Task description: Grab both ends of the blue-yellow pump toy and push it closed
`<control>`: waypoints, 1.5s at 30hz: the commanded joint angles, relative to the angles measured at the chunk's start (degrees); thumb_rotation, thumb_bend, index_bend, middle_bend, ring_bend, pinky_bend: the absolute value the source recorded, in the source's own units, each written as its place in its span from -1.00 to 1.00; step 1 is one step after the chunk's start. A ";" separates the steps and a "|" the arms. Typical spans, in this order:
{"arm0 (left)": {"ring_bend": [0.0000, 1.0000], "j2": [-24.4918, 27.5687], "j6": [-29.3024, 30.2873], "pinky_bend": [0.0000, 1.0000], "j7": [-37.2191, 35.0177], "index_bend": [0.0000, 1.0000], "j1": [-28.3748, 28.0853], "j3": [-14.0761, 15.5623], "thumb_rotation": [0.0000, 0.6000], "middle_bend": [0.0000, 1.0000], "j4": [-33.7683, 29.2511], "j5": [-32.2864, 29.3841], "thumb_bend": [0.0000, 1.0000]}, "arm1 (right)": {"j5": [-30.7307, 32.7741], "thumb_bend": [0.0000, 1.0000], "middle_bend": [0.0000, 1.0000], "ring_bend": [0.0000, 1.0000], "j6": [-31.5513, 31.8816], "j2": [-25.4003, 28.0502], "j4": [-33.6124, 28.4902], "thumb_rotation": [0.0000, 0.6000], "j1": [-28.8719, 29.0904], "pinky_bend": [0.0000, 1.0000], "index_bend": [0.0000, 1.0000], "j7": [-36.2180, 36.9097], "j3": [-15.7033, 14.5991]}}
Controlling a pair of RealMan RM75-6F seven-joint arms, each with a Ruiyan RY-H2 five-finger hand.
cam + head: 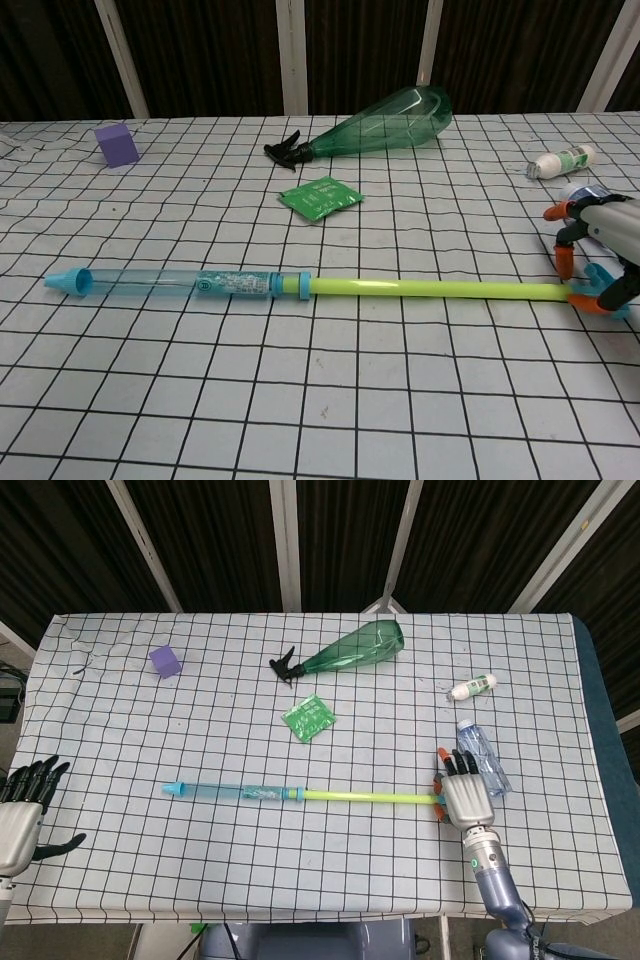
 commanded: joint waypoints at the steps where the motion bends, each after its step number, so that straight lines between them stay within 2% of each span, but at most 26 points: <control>1: -1.00 -0.02 0.11 -1.00 -0.03 -1.00 0.00 -0.04 1.00 -1.00 0.01 0.07 -0.99 | 0.59 -0.29 -0.73 -1.00 -0.19 0.15 0.18 1.00 0.07 -1.00 0.07 -0.01 -0.16; 25: -1.00 -0.31 0.16 -1.00 0.88 -1.00 0.02 -0.04 1.00 -1.00 -0.15 -0.16 -0.99 | 1.88 -0.29 -0.73 -1.00 -0.33 0.67 0.79 1.00 0.98 -1.00 0.05 0.37 -1.62; 30: -1.00 -0.41 0.09 -1.00 1.38 -1.00 -0.02 0.00 1.00 -1.00 -0.32 -0.20 -0.99 | 2.16 -0.29 -0.73 -1.00 -0.66 0.90 0.98 1.00 1.31 -1.00 -0.01 0.62 -1.81; 33: -1.00 -0.48 0.12 -1.00 1.61 -1.00 -0.01 0.03 1.00 -1.00 -0.35 -0.16 -0.99 | 2.39 -0.28 -0.73 -1.00 -0.66 0.98 1.00 1.00 1.31 -1.00 0.05 0.93 -1.95; 38: -1.00 -0.51 0.23 -1.00 1.91 -1.00 -0.04 0.01 1.00 -1.00 -0.46 -0.01 -0.97 | 2.17 -0.19 -0.64 -1.00 -0.44 1.17 0.78 1.00 1.34 -1.00 0.31 1.63 -2.12; 45: -1.00 -0.12 -0.49 -1.00 2.75 -0.96 -0.92 -0.67 1.00 -1.00 -1.76 -0.29 -0.93 | 1.16 -0.17 -0.62 -1.00 0.13 2.04 -0.84 1.00 1.25 -1.00 0.35 2.80 -2.44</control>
